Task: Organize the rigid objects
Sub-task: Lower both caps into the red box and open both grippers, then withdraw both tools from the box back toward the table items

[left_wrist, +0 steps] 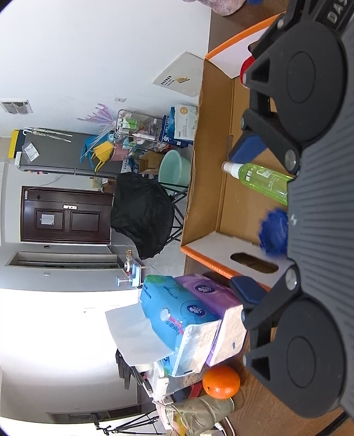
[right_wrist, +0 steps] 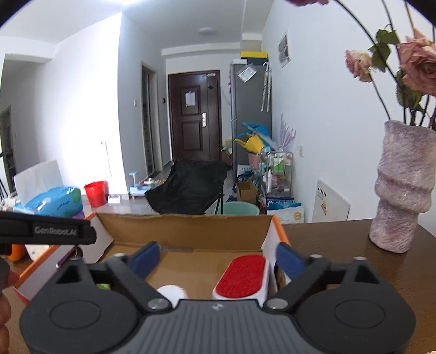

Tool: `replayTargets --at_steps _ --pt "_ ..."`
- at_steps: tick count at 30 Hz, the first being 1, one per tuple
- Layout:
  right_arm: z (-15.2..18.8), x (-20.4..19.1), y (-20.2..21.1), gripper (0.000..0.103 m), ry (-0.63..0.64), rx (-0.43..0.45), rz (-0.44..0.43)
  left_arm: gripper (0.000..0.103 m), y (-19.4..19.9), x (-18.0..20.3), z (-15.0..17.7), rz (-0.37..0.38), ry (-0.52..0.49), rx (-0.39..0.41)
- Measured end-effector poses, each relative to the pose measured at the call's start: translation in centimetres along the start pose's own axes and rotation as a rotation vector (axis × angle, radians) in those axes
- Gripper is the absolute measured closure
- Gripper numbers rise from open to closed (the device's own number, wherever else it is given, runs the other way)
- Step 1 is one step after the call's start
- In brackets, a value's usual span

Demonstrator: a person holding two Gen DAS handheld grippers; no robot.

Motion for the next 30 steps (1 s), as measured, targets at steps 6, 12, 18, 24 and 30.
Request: replayTargets --at_steps 6,12,18,24,30 --pt "0.0 0.3 0.2 0.0 -0.018 0.005 -0.004 0.0 0.5 0.0 -0.2 0.003 0.001 0.015" --pt "-0.1 0.5 0.3 0.0 -0.017 0.013 -0.005 0.0 0.8 0.1 -0.2 0.005 0.002 0.017" --pt "-0.2 0.5 0.8 0.0 -0.013 0.021 -0.005 0.0 0.9 0.0 -0.1 0.001 0.003 0.01" --pt "-0.2 0.7 1.2 0.0 -0.017 0.026 -0.002 0.0 1.3 -0.2 0.2 -0.006 -0.01 0.007" --pt "-0.2 0.9 2.0 0.0 -0.011 0.035 0.005 0.0 2.4 -0.7 0.5 -0.005 -0.006 0.007"
Point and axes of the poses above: each gripper's, at about its wrist camera, not at the fingertips, and y roughly against the way its jaws point, x to its right, z to its underside, the point moved 9 cm from there along -y, roughly the way its jaws point, and after that the axes turned 3 degrees about y, right-handed, at the moved point
